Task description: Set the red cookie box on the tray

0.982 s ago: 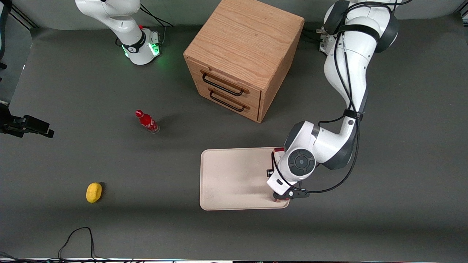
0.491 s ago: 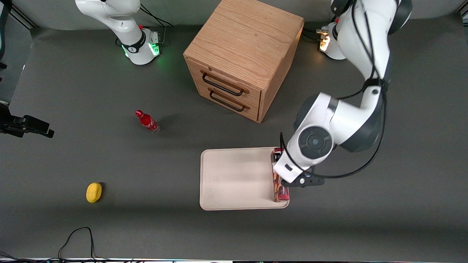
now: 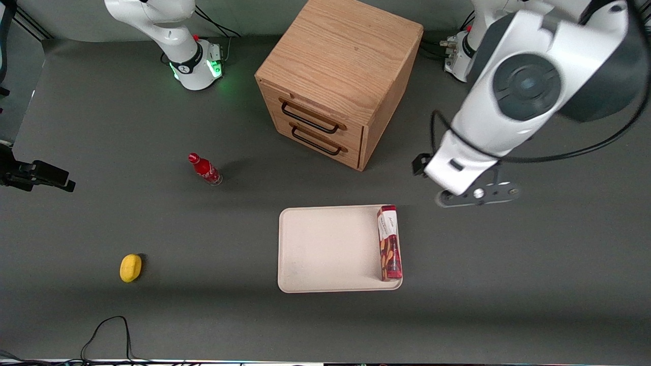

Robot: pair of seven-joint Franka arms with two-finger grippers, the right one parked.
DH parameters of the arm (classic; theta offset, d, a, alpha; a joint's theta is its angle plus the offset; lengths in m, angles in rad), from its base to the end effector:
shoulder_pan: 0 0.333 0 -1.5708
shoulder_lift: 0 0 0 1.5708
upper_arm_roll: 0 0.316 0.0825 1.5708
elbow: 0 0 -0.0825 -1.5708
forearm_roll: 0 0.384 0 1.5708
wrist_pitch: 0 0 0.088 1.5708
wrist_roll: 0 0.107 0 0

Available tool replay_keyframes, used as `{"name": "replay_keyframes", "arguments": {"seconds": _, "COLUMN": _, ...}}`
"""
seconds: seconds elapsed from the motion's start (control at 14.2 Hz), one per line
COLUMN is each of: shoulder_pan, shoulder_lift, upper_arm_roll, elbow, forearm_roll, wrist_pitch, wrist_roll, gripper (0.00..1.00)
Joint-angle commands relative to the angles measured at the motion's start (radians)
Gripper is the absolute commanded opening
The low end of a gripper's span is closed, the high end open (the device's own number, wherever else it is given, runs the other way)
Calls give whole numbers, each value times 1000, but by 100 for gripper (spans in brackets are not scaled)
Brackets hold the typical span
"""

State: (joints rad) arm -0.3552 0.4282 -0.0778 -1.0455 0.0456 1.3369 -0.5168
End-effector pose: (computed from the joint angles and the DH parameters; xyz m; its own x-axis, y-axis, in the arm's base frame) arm 0.6002 -0.2571 0.5881 0.9888 0.0998 -0.1111 0.0914 -0.9927 -0.0782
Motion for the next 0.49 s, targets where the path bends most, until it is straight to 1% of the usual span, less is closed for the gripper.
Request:
{"name": "replay_keyframes", "arguments": {"seconds": 0.0, "shoulder_pan": 94, "shoulder_lift": -176, "upper_arm_roll": -2, "elbow": -256, "forearm_roll": 5, "wrist_pitch": 60, "wrist_roll": 124, "gripper": 100}}
{"name": "replay_keyframes", "arguments": {"seconds": 0.21, "shoulder_pan": 206, "shoulder_lift": -330, "upper_arm_roll": 0, "elbow": -483, "forearm_roll": 3, "wrist_pitch": 166, "wrist_roll": 283, "gripper": 100}}
{"name": "replay_keyframes", "arguments": {"seconds": 0.42, "shoulder_pan": 278, "shoulder_lift": -399, "upper_arm_roll": 1, "elbow": -605, "forearm_roll": 3, "wrist_pitch": 229, "wrist_roll": 394, "gripper": 100}}
